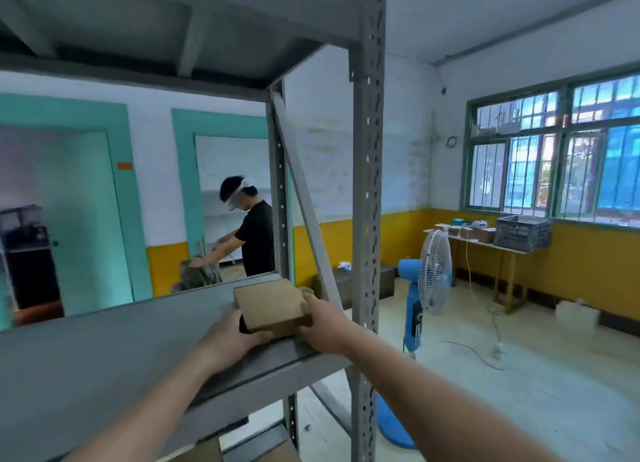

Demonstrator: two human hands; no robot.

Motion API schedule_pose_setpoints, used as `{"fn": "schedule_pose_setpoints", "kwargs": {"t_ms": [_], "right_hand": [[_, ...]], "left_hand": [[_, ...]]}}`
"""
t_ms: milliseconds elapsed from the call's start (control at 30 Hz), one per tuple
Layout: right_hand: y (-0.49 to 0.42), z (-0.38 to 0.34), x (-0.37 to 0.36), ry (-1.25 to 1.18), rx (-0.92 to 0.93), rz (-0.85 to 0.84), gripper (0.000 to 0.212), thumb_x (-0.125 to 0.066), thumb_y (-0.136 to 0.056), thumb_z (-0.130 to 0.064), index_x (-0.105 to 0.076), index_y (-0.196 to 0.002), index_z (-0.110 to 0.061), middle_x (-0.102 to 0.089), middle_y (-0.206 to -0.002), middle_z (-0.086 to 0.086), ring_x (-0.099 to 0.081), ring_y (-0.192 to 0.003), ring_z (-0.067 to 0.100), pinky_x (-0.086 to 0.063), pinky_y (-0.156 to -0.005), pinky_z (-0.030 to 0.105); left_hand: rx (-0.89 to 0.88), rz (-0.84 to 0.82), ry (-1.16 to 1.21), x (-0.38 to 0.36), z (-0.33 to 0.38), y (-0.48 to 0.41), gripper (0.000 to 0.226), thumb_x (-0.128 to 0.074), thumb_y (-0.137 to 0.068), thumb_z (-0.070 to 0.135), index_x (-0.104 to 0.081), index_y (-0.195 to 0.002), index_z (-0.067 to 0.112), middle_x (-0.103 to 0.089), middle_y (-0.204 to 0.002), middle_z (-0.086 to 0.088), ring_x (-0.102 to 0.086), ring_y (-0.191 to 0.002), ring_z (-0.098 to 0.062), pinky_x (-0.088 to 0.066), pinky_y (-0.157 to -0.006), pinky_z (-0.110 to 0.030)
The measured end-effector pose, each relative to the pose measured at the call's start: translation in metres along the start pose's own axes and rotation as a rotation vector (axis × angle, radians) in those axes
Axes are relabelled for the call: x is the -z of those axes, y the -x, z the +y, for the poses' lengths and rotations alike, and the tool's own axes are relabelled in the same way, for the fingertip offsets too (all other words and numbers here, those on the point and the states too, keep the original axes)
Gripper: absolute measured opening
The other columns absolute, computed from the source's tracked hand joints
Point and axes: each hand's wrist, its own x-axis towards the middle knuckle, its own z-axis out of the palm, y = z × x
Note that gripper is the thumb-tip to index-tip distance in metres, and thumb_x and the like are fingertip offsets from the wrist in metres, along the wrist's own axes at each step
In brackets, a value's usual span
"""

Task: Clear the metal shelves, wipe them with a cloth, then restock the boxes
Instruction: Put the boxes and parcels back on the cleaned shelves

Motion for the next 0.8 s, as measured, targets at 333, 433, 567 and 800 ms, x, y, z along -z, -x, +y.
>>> {"fn": "schedule_pose_setpoints", "kwargs": {"t_ms": [333, 433, 567, 800], "right_hand": [[-0.042, 0.023, -0.008, 0.128, -0.013, -0.027, 0.057, -0.051, -0.095, -0.037, -0.035, -0.144, -0.014, -0.045, -0.143, 0.015, -0.048, -0.126, 0.033, -0.042, -0.109, 0.048], [-0.043, 0.028, -0.021, 0.182, -0.001, 0.061, 0.059, -0.043, -0.097, -0.038, -0.029, -0.150, -0.014, -0.039, -0.149, 0.015, -0.043, -0.130, 0.033, -0.038, -0.110, 0.045], [-0.047, 0.034, -0.024, 0.121, 0.024, 0.092, 0.056, -0.046, -0.096, -0.036, -0.033, -0.145, -0.012, -0.043, -0.144, 0.014, -0.045, -0.126, 0.032, -0.039, -0.108, 0.045], [-0.049, 0.033, -0.020, 0.078, 0.000, 0.094, 0.054, -0.048, -0.095, -0.032, -0.034, -0.143, -0.012, -0.046, -0.141, 0.013, -0.046, -0.127, 0.031, -0.041, -0.108, 0.046]], "left_hand": [[0.078, 0.077, -0.118, -0.025, 0.004, -0.026, 0.063, -0.075, -0.082, 0.052, -0.047, -0.136, 0.035, -0.064, -0.133, 0.004, -0.061, -0.116, -0.019, -0.048, -0.100, -0.034], [0.075, 0.100, -0.172, -0.030, -0.003, -0.031, 0.058, -0.070, -0.083, 0.058, -0.048, -0.133, 0.038, -0.066, -0.128, 0.006, -0.062, -0.110, -0.016, -0.050, -0.097, -0.036], [0.075, 0.128, -0.222, -0.034, -0.005, -0.032, 0.064, -0.066, -0.085, 0.060, -0.046, -0.140, 0.033, -0.064, -0.131, 0.003, -0.061, -0.114, -0.019, -0.050, -0.096, -0.036], [0.092, 0.150, -0.339, -0.035, -0.005, -0.029, 0.068, -0.057, -0.085, 0.068, -0.046, -0.138, 0.027, -0.063, -0.128, -0.005, -0.061, -0.112, -0.025, -0.052, -0.095, -0.042]]}}
